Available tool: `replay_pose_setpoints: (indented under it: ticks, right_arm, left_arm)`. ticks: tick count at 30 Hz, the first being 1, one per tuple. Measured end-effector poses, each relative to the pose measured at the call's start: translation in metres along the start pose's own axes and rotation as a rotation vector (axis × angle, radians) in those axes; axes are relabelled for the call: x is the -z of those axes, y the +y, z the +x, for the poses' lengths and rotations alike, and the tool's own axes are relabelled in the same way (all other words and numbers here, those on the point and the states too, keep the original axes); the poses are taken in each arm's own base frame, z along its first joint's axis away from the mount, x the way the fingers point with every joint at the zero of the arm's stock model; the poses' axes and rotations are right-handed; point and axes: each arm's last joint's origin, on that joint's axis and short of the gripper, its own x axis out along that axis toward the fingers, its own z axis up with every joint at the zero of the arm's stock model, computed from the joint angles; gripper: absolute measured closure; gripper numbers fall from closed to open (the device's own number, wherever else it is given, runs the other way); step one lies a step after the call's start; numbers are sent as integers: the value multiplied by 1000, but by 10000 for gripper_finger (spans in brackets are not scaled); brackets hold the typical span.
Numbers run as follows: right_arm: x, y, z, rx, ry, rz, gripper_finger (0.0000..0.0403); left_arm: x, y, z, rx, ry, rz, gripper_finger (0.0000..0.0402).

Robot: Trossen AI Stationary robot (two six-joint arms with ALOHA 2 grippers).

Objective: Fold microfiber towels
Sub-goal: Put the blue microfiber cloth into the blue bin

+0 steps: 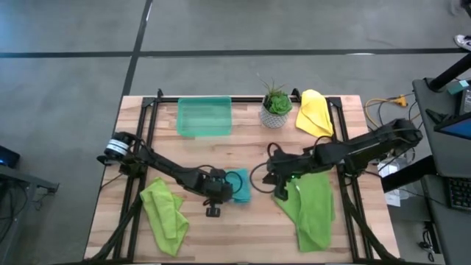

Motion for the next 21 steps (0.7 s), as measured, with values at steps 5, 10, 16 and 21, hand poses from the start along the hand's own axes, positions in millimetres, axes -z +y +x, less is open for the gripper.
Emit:
replay_pose_setpoints:
  ticks: [5, 10, 16, 21]
  right_arm:
    - [-6, -1, -21, 41, -93, -19, 357]
    - [-8, -2, -33, 66, -139, -24, 357]
    - [-6, -3, -38, 70, -131, -24, 357]
    - [-6, -3, -38, 68, -136, -23, 357]
  left_arm:
    - [-14, 3, -25, 20, -59, -17, 399]
    - [-22, 21, -67, 30, -172, -96, 400]
    - [-26, 43, -137, 114, -398, -226, 401]
    - [-20, 57, -184, 231, -535, -275, 401]
